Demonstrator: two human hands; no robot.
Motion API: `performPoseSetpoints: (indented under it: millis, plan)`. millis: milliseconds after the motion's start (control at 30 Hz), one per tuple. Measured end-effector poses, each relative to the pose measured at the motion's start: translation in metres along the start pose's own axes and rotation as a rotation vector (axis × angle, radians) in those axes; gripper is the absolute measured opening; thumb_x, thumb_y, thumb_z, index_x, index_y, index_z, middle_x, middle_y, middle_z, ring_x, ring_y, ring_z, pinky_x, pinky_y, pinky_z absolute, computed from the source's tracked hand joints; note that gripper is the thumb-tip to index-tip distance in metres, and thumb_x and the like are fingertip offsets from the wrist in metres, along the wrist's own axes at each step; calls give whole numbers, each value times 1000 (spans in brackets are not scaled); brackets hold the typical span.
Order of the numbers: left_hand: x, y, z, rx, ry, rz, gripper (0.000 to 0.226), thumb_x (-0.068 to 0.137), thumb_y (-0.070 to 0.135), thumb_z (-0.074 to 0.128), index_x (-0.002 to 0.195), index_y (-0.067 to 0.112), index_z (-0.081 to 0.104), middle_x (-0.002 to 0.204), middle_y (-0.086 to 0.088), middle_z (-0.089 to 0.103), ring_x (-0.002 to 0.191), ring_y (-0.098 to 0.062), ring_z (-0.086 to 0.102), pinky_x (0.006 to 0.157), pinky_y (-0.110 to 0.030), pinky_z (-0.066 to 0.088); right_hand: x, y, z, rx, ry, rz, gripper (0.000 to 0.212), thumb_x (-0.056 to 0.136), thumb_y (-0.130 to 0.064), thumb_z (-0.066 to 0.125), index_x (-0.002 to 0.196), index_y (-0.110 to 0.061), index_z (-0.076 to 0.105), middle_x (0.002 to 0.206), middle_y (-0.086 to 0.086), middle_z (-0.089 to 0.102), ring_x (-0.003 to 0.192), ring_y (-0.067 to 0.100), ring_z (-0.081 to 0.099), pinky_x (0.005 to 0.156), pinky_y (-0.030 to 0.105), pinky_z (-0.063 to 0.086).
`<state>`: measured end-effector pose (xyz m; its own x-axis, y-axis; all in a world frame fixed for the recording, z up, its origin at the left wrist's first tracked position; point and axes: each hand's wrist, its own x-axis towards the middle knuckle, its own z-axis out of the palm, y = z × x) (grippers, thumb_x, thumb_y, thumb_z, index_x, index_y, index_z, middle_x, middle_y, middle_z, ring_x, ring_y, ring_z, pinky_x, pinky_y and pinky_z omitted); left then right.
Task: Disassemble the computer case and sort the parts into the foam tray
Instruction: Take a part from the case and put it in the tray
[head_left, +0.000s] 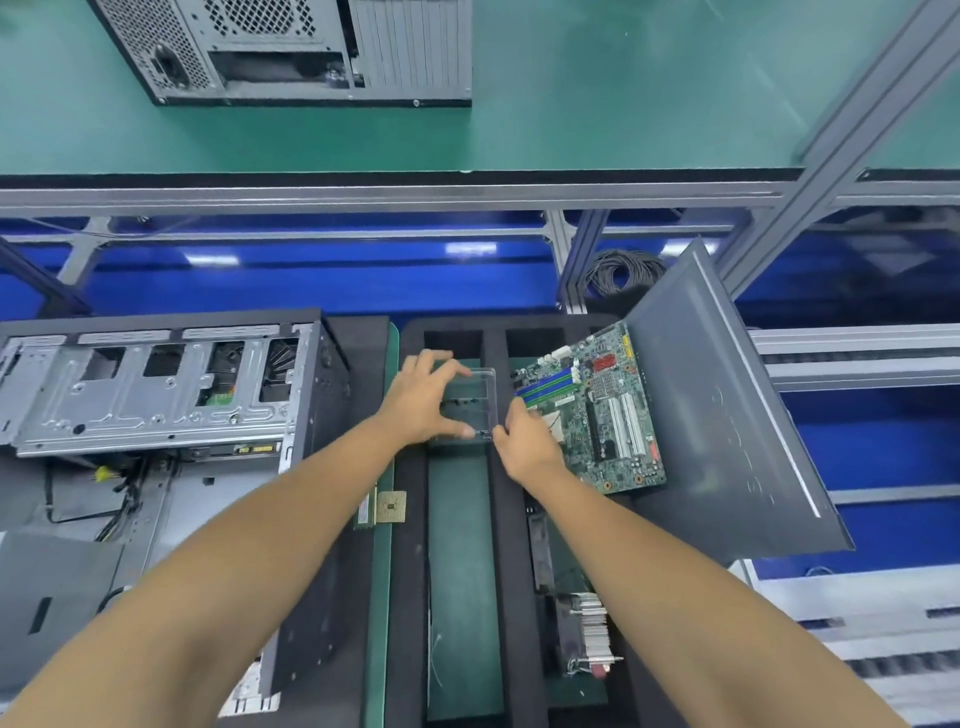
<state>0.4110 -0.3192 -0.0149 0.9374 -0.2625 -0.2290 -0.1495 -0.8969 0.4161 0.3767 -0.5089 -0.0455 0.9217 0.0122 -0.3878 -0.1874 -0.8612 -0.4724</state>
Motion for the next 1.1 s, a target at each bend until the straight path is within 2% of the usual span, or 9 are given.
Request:
performPoseSetpoints:
  millis: [100, 133, 200, 267, 333, 500, 667, 867, 1100]
  plan:
    - [12, -10, -6, 178, -237, 15, 136, 50, 63, 94, 158, 51, 12, 170, -5, -10, 156, -35, -11, 125, -56, 8, -4, 3, 0, 58, -6, -31, 21, 101, -22, 50, 116, -8, 45, 120, 17, 52, 98, 33, 55, 83, 42, 47]
    - [15, -13, -6, 261, -296, 22, 141, 50, 63, 94, 157, 54, 2, 170, -6, -15, 156, -35, -16, 125, -56, 4, -6, 5, -1, 70, -11, -36, 16, 100, -22, 52, 109, -11, 44, 118, 16, 52, 94, 31, 53, 81, 39, 45]
    - [21, -12, -5, 358, -355, 28, 143, 53, 61, 94, 155, 57, -6, 171, -7, -8, 157, -35, -8, 125, -53, 4, -11, 7, -1, 81, -29, -42, 17, 99, -23, 55, 105, -14, 43, 115, 12, 50, 92, 28, 52, 81, 39, 45]
    - [24, -9, -3, 367, -324, 25, 141, 52, 58, 94, 152, 62, -6, 166, -7, 13, 151, -33, 17, 121, -48, 14, -16, 9, -2, 99, -41, -38, 19, 98, -25, 57, 107, -14, 44, 114, 10, 49, 95, 30, 55, 84, 40, 48]
    - [23, -6, -1, 356, -277, 16, 139, 50, 59, 93, 149, 65, -4, 154, -4, 25, 138, -30, 29, 115, -45, 20, -20, 9, -4, 127, -42, -23, 21, 97, -25, 57, 109, -14, 45, 113, 8, 48, 95, 30, 56, 82, 39, 47]
    - [6, 0, 1, 315, -251, 51, 137, 47, 61, 89, 149, 64, -3, 148, -2, 26, 133, -27, 31, 113, -47, 24, -36, 9, -8, 231, 4, -22, 18, 102, -28, 48, 104, -11, 44, 98, 11, 56, 83, 28, 55, 75, 44, 46]
    - [-30, 18, 9, 312, -281, 69, 137, 47, 67, 88, 150, 63, -3, 151, -5, 27, 136, -29, 31, 114, -50, 26, -72, 7, -13, 157, 75, -15, 20, 102, -30, 44, 95, -11, 44, 88, 9, 56, 78, 29, 54, 63, 39, 38]
    - [-90, 35, 24, 373, -369, 121, 138, 48, 68, 87, 150, 61, -4, 152, -7, 27, 138, -29, 29, 113, -49, 28, -123, 18, -3, -66, -28, 25, 22, 101, -33, 41, 93, -14, 47, 93, 10, 65, 82, 32, 61, 69, 39, 46]
    - [-148, 53, 41, 458, -403, 177, 135, 51, 69, 88, 153, 56, 1, 147, -8, 30, 138, -29, 29, 112, -51, 30, -171, 35, 19, -197, -89, 37, 17, 100, -33, 43, 91, -19, 46, 105, 12, 67, 96, 34, 66, 70, 36, 41]
